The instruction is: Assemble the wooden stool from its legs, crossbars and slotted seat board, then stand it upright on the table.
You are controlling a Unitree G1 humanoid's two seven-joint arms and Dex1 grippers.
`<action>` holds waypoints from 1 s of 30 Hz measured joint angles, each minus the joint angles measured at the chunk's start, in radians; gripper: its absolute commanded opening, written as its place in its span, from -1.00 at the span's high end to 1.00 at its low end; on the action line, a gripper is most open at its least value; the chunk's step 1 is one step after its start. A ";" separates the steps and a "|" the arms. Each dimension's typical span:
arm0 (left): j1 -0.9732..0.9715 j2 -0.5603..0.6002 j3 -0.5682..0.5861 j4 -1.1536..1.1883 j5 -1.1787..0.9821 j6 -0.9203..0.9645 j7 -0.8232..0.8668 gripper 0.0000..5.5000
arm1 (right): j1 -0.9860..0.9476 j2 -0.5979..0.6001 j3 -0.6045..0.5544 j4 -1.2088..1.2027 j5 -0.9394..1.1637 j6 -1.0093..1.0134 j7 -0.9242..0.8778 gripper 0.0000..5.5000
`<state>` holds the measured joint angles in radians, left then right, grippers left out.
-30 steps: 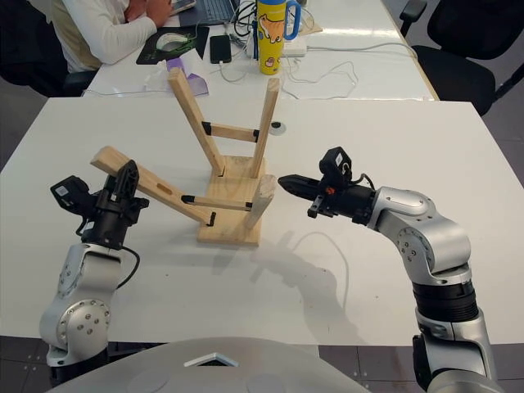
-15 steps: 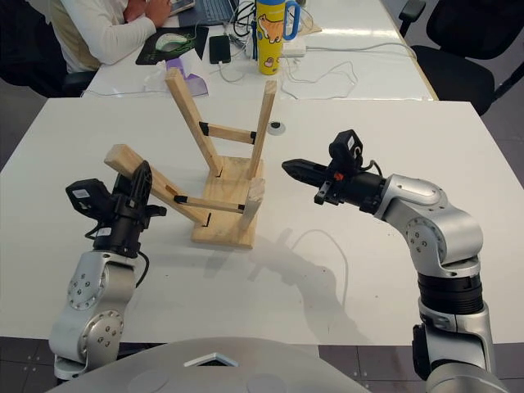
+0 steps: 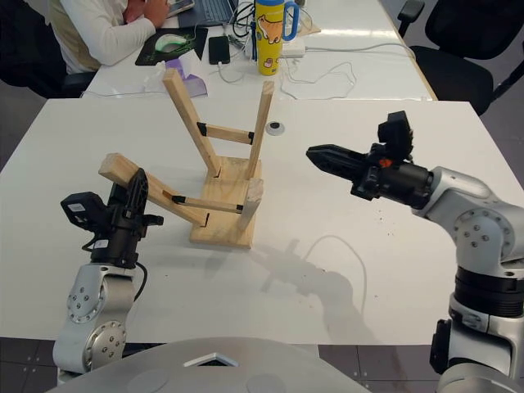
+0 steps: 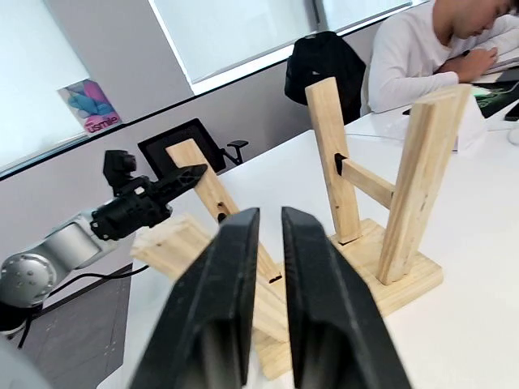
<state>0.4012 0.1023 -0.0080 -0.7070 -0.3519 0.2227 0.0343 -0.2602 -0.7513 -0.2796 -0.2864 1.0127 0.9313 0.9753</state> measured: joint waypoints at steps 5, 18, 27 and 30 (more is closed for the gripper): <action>-0.001 -0.001 0.000 0.009 0.002 -0.009 -0.003 0.62 | 0.006 -0.058 0.080 -0.066 -0.034 -0.031 0.102 0.34; -0.033 0.005 0.020 0.034 0.002 -0.004 -0.027 0.62 | 0.040 -0.016 0.223 -0.109 -0.162 -0.155 0.107 -0.27; -0.048 0.010 0.030 0.038 0.002 0.010 -0.040 0.62 | 0.034 0.082 0.323 -0.123 -0.257 -0.227 0.031 -0.27; -0.049 0.010 0.030 0.035 0.002 0.014 -0.040 0.62 | 0.031 0.112 0.349 -0.152 -0.259 -0.231 0.011 -0.27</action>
<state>0.3525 0.1124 0.0223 -0.6724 -0.3499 0.2367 -0.0055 -0.2296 -0.6392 0.0698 -0.4382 0.7540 0.7008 0.9863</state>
